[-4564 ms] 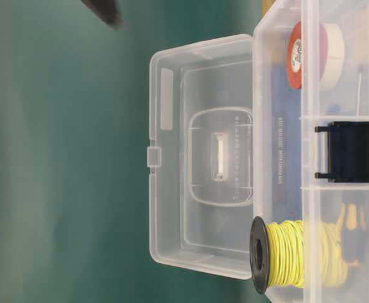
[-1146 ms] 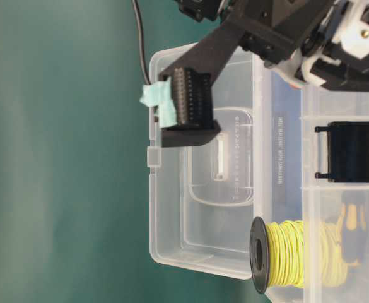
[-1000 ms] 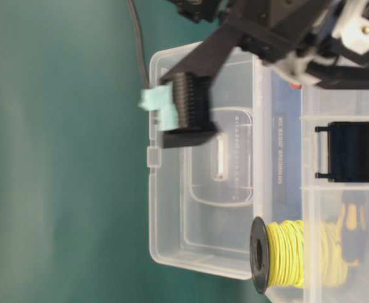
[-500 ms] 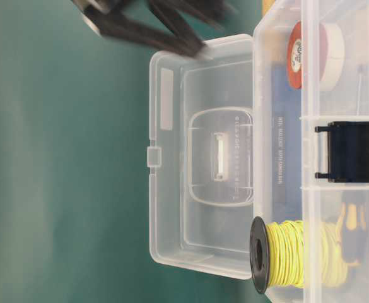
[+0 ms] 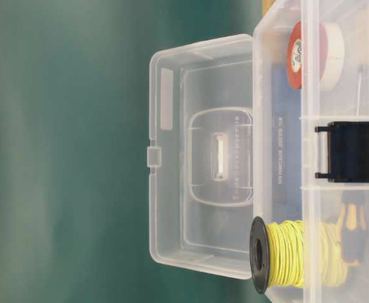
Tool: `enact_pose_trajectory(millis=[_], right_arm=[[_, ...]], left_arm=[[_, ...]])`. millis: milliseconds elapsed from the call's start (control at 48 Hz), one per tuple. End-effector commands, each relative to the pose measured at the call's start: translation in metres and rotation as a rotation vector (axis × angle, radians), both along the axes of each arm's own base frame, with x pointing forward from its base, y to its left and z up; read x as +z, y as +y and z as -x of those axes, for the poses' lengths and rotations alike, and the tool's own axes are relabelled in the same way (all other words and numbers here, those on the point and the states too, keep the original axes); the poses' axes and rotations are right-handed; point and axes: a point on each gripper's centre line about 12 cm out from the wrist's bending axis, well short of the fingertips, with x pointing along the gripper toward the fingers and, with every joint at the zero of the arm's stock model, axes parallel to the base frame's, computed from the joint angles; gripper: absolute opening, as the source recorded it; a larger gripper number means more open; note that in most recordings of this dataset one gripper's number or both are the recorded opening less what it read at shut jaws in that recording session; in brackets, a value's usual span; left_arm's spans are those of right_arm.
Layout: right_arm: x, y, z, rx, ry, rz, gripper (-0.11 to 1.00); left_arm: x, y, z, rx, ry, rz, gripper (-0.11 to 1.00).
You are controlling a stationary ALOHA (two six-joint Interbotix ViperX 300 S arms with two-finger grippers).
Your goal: Pick the nipper from the toolbox among several items.
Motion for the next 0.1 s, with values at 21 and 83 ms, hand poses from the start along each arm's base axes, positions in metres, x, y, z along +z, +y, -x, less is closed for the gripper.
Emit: enact_pose_trajectory(millis=[21,83], right_arm=[[-0.0067,-0.0027,0.0045,-0.01,-0.034,-0.003,0.79],[-0.0123,-0.0029,0.0048,-0.01,-0.042,-0.004,0.79]], left_arm=[[0.0024,0.0004,-0.0017,0.002,-0.006,0.0,0.0],[0.002,0.0004,-0.0019,0.002,-0.005,0.0,0.0]])
